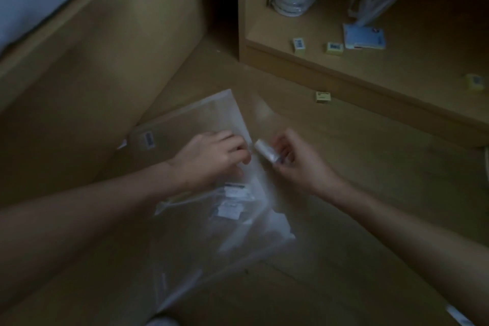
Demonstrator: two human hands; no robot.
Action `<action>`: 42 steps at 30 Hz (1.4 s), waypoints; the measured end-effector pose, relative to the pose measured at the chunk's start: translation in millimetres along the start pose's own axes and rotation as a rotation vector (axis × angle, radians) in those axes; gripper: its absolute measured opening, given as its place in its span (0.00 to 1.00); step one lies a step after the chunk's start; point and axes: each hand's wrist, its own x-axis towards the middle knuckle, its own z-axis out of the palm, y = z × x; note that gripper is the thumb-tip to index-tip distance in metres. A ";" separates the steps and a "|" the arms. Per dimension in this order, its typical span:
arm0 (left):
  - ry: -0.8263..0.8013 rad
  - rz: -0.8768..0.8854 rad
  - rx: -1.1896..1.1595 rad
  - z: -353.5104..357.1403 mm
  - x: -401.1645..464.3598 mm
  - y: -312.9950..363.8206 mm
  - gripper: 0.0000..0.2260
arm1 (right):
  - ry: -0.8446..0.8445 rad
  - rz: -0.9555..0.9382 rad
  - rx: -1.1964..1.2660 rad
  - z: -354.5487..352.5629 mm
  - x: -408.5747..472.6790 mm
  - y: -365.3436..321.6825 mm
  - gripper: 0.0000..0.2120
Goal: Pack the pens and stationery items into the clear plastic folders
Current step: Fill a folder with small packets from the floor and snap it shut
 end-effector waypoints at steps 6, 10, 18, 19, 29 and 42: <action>0.021 -0.001 -0.031 -17.4 1.3 6.3 0.13 | -0.473 0.099 0.267 11.3 -30.7 2.8 0.22; 0.025 0.014 -0.021 -26.8 1.7 10.1 0.15 | -0.473 0.103 0.319 -0.6 -35.8 -1.9 0.19; 0.104 0.074 -0.013 -50.3 28.3 20.2 0.12 | -0.134 0.116 -0.031 -44.0 -45.7 -7.8 0.12; 0.111 0.097 -0.014 -52.2 33.5 21.0 0.11 | -0.108 0.122 -0.073 -51.8 -48.1 -10.0 0.12; 0.064 0.276 -0.058 -78.9 101.1 21.1 0.10 | 0.273 0.229 -0.084 -139.7 -87.9 -21.8 0.13; 0.049 0.228 -0.282 -304.5 181.8 77.8 0.14 | 0.602 0.513 0.144 -242.1 -157.7 -188.7 0.16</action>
